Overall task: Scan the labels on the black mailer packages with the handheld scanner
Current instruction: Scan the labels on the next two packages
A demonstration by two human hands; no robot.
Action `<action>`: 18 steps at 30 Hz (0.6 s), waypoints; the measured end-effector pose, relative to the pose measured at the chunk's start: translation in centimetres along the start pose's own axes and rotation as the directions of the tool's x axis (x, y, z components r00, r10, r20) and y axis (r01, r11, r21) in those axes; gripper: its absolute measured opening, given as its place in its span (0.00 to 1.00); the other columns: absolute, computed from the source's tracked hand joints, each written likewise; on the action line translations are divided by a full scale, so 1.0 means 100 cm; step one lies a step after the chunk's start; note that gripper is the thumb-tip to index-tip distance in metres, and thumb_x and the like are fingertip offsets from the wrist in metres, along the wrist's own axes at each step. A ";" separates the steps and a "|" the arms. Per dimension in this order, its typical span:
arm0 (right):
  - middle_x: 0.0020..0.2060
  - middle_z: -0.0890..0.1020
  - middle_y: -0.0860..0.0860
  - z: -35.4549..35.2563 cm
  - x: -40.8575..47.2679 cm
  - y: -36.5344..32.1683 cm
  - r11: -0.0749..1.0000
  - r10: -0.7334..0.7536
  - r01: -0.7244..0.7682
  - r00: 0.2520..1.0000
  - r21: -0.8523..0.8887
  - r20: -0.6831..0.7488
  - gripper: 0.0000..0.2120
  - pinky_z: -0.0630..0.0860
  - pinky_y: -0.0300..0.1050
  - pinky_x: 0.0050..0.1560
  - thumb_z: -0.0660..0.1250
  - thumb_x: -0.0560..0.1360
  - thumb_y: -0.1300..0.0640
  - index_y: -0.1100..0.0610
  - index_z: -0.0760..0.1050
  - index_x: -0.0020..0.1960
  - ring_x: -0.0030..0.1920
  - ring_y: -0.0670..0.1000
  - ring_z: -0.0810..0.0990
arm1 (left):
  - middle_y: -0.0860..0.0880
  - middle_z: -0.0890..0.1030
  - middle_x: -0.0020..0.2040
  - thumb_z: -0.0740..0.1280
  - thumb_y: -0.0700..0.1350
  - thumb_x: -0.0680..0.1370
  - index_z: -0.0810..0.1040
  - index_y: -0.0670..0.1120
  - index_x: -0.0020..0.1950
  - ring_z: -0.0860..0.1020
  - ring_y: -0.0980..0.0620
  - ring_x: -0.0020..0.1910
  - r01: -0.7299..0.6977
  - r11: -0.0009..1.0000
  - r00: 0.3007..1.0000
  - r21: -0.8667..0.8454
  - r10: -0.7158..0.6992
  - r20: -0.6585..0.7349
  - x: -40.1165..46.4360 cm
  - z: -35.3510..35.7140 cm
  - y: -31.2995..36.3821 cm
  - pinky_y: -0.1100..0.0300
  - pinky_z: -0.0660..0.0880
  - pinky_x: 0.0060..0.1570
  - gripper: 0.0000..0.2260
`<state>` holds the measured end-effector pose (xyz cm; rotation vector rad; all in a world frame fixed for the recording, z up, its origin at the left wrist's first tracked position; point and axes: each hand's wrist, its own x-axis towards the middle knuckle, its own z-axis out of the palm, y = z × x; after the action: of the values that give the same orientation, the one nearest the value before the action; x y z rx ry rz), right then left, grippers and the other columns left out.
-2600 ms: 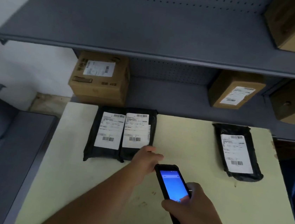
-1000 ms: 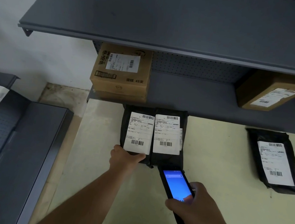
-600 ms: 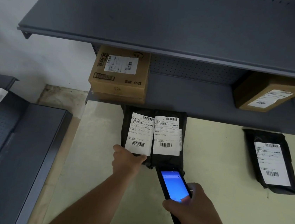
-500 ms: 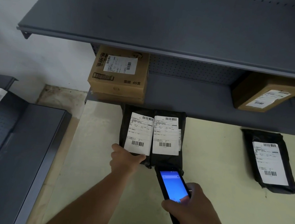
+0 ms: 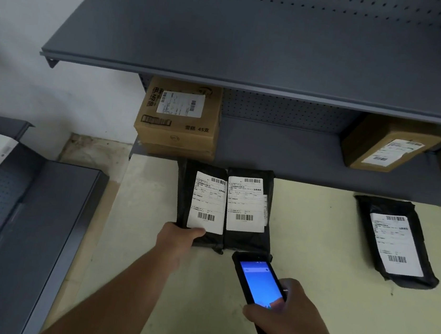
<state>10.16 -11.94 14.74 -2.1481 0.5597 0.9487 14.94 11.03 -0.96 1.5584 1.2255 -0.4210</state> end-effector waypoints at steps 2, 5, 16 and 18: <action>0.48 0.81 0.48 -0.001 -0.002 0.000 1.000 0.000 0.000 1.000 -0.004 0.005 0.31 0.73 0.38 0.36 0.77 0.70 0.48 0.50 0.68 0.68 0.43 0.45 0.82 | 0.41 0.87 0.49 0.80 0.47 0.64 0.84 0.43 0.47 0.86 0.40 0.51 0.004 0.999 0.999 -0.049 -0.002 0.035 -0.001 -0.002 0.000 0.43 0.84 0.57 0.14; 0.48 0.81 0.48 -0.004 -0.004 -0.001 1.000 -0.003 0.003 1.000 -0.013 0.016 0.29 0.73 0.38 0.35 0.77 0.70 0.49 0.50 0.68 0.66 0.42 0.46 0.82 | 0.42 0.88 0.51 0.81 0.45 0.65 0.85 0.41 0.54 0.87 0.43 0.50 0.016 0.991 0.995 -0.134 -0.002 0.104 -0.001 -0.007 -0.003 0.47 0.84 0.56 0.20; 0.44 0.84 0.49 -0.010 -0.011 -0.007 0.999 -0.052 0.052 0.998 -0.011 0.048 0.31 0.79 0.42 0.36 0.78 0.66 0.49 0.50 0.71 0.66 0.31 0.48 0.81 | 0.41 0.82 0.60 0.81 0.38 0.70 0.73 0.39 0.66 0.85 0.45 0.54 -0.030 0.921 0.994 -0.388 0.067 0.083 -0.011 -0.028 0.002 0.51 0.83 0.58 0.28; 0.43 0.85 0.50 -0.010 -0.012 -0.009 0.998 -0.066 0.066 0.997 0.006 0.049 0.31 0.79 0.42 0.35 0.77 0.66 0.49 0.49 0.71 0.66 0.29 0.47 0.81 | 0.42 0.81 0.60 0.79 0.37 0.72 0.71 0.40 0.67 0.84 0.46 0.54 -0.052 0.906 0.993 -0.420 0.093 0.077 -0.018 -0.028 0.006 0.50 0.82 0.60 0.28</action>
<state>10.42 -12.00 16.53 -2.1206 0.4632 0.9601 13.77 12.67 1.81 1.1959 1.0938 -0.1649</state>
